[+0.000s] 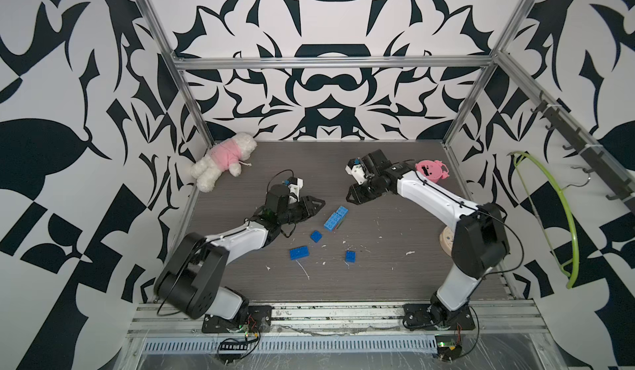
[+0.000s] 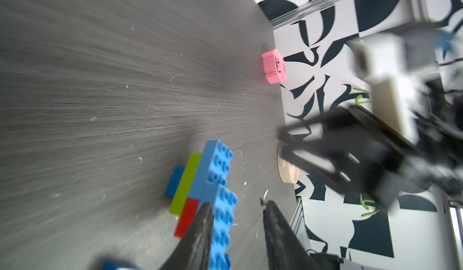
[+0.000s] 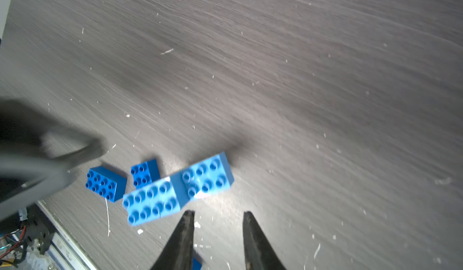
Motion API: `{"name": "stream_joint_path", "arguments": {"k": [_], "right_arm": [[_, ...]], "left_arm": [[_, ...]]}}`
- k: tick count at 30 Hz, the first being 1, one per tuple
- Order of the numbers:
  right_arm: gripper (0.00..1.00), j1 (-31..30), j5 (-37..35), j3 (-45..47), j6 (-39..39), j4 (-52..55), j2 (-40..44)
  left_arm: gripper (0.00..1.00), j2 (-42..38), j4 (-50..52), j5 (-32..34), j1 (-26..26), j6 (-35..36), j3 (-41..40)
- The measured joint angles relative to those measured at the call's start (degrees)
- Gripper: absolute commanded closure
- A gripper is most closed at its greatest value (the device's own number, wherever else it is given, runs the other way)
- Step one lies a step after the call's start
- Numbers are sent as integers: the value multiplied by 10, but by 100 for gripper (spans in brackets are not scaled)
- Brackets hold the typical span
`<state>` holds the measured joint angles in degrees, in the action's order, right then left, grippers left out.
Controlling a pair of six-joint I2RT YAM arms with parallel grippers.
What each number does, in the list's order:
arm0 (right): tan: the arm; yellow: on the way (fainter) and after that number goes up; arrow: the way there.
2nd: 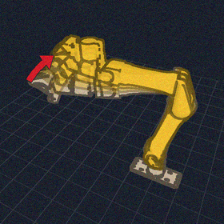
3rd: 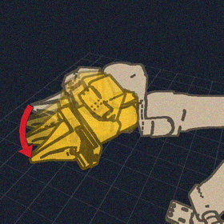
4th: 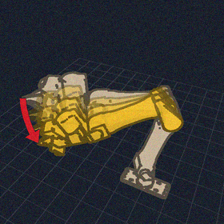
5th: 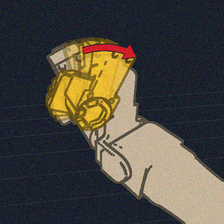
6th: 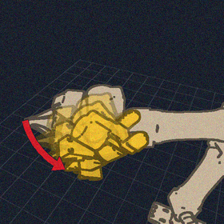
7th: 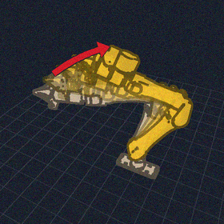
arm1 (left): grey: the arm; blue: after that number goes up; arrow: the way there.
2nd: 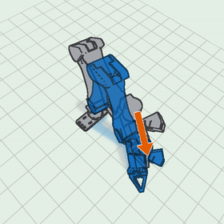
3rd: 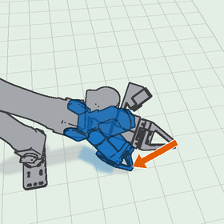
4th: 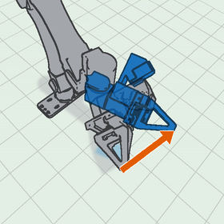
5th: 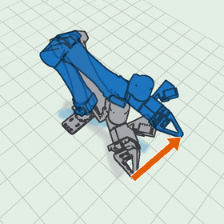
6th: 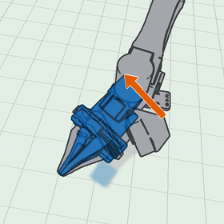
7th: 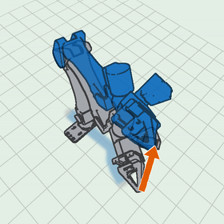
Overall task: Assemble a heart with lego
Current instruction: Adjust the lego brick at the center of the board.
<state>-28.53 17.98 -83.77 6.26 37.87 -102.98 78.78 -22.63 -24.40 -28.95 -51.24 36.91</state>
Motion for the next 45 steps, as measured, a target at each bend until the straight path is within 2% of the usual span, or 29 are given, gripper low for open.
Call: {"name": "stream_joint_path", "arguments": {"k": [3,6,11,14,22,45], "right_arm": [[70,-1,20,-54,-6,1,-67],[73,-1,44,-105,-9,7,-129],[74,-1,82,-148,-14,15,-190],[75,-1,98,-148,-17,22,-196],[76,3,124,-123,-24,24,-184],[77,4,126,-59,-35,28,-132]], "left_arm": [[62,-58,78,10,-24,41,34],[62,-74,132,9,-71,68,65],[63,-21,178,6,-150,79,94],[64,22,164,4,-167,67,89],[64,115,131,8,-165,39,93],[63,118,187,28,-115,60,108]]}}
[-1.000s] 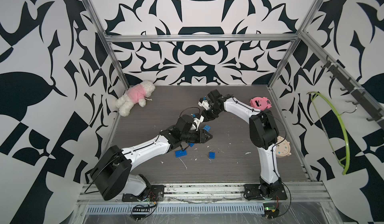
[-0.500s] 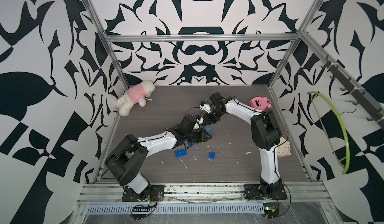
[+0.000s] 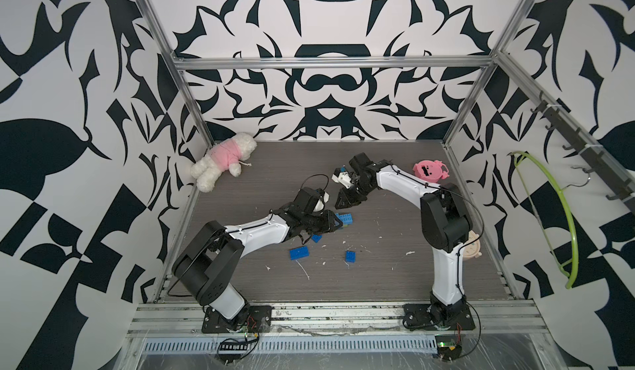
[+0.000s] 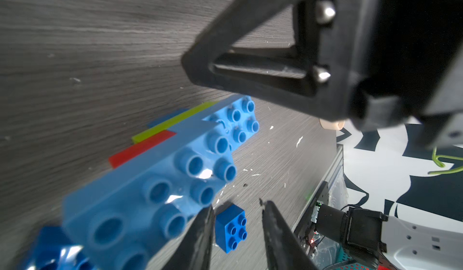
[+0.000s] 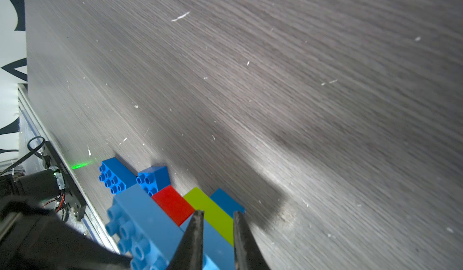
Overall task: Assemble a heart with lego
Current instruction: Adjust the lego brick at the center of the board.
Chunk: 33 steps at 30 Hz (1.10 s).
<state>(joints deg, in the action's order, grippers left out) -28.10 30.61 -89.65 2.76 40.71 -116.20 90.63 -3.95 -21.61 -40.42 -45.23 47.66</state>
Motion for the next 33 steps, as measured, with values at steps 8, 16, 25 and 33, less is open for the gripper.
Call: {"name": "stream_joint_path", "arguments": {"k": [8,16,25,33], "right_arm": [[77,0,0,28,0,2,17],[77,0,-3,50,2,2,25],[77,-2,-2,75,12,-3,55],[77,-10,-2,96,26,-12,64]], "left_arm": [[63,2,0,0,14,3,0],[64,7,-1,1,23,3,0],[64,7,-9,7,35,5,-12],[64,2,-12,10,43,7,-23]]}}
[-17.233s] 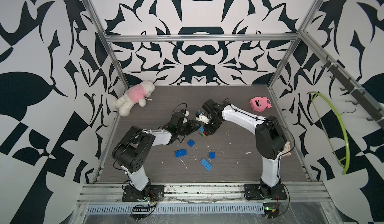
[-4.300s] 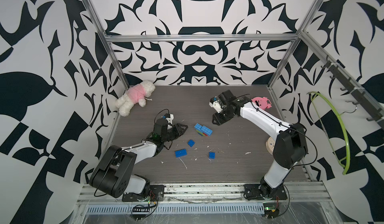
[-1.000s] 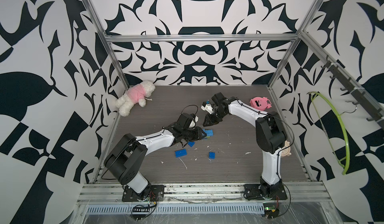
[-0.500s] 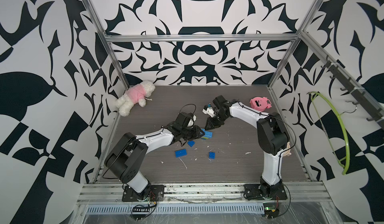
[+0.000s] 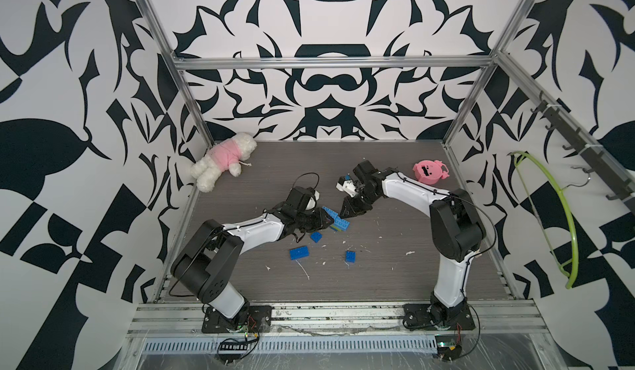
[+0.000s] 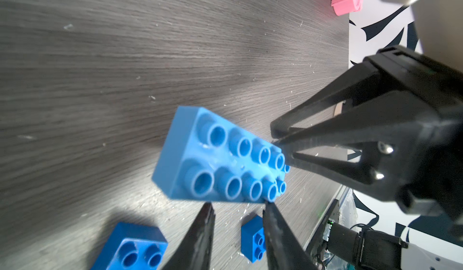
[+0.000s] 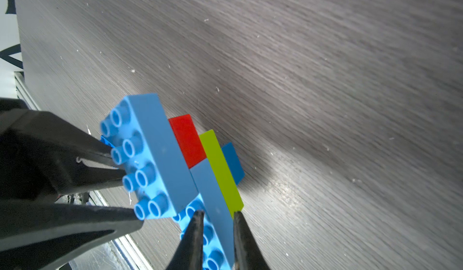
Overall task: Assemble a heart with lego
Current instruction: Adjust the lego brick at the center of the board, then pick up the lego brick from the center of the board.
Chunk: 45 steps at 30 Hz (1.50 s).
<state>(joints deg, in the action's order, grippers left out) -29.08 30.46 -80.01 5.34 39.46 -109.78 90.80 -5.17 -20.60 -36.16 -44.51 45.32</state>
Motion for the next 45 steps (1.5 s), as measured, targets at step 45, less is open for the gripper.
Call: {"name": "stream_joint_path", "arguments": {"k": [45], "right_arm": [[42,-282,-96,-210,-251,42,-153]], "left_arm": [[44,-350,129,61,342,-29,-222]]}}
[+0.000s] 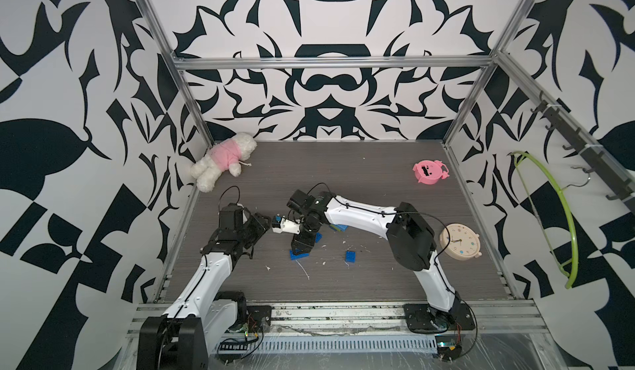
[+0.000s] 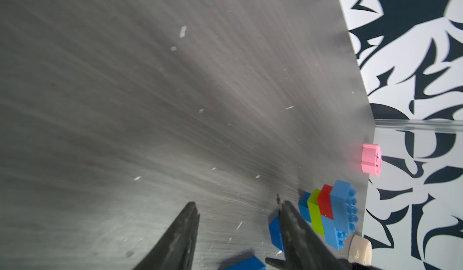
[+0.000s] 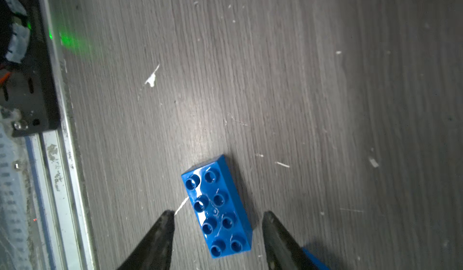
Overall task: Assemble a heart with lego
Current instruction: Pick up the lego brick from the center of the board.
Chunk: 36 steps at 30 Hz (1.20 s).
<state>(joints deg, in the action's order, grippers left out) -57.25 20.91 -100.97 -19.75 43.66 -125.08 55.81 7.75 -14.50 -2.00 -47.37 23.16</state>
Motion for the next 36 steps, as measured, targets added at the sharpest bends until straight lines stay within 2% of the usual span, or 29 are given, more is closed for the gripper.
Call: {"name": "stream_joint_path", "arguments": {"k": [5,16,25,27,30,36], "right_arm": [[43,-10,-7,-9,-30,30,-8],[44,-16,-41,-9,-44,32,-14],[58,-17,-45,-10,-45,29,-38],[58,-17,-44,-10,-45,28,-38],[52,-18,-40,-10,-44,27,-38],[52,-18,-36,-10,-42,21,-38]], "left_arm": [[44,-2,10,-22,21,5,-6],[44,31,-3,-53,24,7,-6],[44,34,-11,-59,24,7,-7],[44,34,-12,-60,25,7,-7],[44,37,-15,-61,25,7,-7],[44,39,-16,-63,25,7,-7]]}}
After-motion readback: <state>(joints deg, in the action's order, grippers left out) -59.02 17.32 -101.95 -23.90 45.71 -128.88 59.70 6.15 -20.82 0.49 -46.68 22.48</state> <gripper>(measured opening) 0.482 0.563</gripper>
